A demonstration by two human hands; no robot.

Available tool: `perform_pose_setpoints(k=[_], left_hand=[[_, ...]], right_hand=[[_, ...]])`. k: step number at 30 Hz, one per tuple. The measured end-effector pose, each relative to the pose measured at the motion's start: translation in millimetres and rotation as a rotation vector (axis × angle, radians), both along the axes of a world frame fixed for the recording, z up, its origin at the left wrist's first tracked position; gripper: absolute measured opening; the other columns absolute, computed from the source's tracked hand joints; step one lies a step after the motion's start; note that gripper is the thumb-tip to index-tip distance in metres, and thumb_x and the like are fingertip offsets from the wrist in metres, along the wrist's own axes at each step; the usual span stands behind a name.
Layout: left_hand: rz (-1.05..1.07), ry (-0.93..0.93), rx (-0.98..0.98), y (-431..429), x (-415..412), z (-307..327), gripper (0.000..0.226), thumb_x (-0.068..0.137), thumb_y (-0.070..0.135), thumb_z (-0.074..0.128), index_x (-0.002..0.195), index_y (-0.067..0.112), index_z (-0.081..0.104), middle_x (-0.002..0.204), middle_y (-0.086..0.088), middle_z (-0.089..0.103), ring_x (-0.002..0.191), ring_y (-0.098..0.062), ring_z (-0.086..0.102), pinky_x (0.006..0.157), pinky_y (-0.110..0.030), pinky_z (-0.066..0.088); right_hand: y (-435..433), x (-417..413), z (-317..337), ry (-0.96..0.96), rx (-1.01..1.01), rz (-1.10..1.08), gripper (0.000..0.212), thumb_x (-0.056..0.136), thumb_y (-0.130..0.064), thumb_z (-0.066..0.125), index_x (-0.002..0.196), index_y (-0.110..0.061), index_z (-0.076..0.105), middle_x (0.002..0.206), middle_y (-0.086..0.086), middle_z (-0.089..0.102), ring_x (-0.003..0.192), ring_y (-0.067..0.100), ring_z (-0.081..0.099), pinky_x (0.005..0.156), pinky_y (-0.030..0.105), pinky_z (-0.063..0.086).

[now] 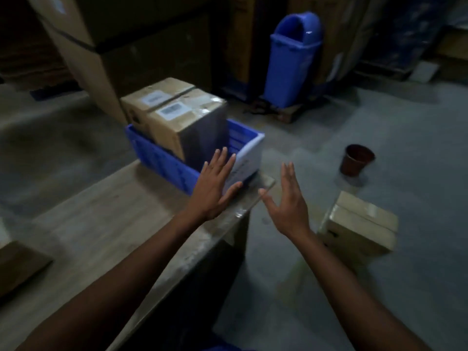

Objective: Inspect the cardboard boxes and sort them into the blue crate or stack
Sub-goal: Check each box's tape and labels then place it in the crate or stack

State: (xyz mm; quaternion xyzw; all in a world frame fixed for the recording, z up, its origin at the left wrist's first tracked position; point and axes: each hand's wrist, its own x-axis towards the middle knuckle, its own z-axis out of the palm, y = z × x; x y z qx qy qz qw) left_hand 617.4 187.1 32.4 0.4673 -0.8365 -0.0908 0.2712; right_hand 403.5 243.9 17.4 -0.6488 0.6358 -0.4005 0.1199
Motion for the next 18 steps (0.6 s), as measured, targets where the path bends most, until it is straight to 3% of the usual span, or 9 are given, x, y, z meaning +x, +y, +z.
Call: perform_pose_setpoints(k=[10, 15, 18], left_hand=[[-0.361, -0.041, 0.115, -42, -213, -38, 0.076, 0.098, 0.065, 0.028, 0.16, 0.025, 0.012, 0.168, -0.001, 0.002, 0.155, -0.015, -0.003, 0.124, -0.041, 0.004], [-0.259, 0.265, 0.616, -72, -311, -75, 0.067, 0.103, 0.055, 0.037, 0.158, 0.021, 0.023, 0.165, -0.002, 0.022, 0.152, -0.018, 0.02, 0.123, -0.04, 0.02], [-0.154, 0.381, 0.942, -98, -363, -96, 0.061, 0.105, 0.05, 0.035, 0.157, 0.02, 0.026, 0.164, -0.004, 0.025, 0.149, -0.021, 0.026, 0.119, -0.04, 0.023]], right_hand=[[40, -177, -32, -0.117, 0.173, -0.431, 0.082, 0.097, -0.048, 0.059, 0.161, -0.019, 0.018, 0.169, 0.004, 0.01, 0.155, 0.022, 0.015, 0.123, 0.041, 0.023], [23, -244, -53, -0.225, 0.267, -0.543, 0.077, 0.099, -0.042, 0.059, 0.16, -0.018, 0.02, 0.168, 0.005, 0.018, 0.153, 0.022, 0.02, 0.118, 0.033, 0.021], [5, -293, -78, -0.601, 0.342, -0.652, 0.068, 0.1, -0.046, 0.056, 0.158, -0.02, 0.03, 0.16, 0.006, 0.036, 0.145, 0.026, 0.036, 0.117, 0.036, 0.03]])
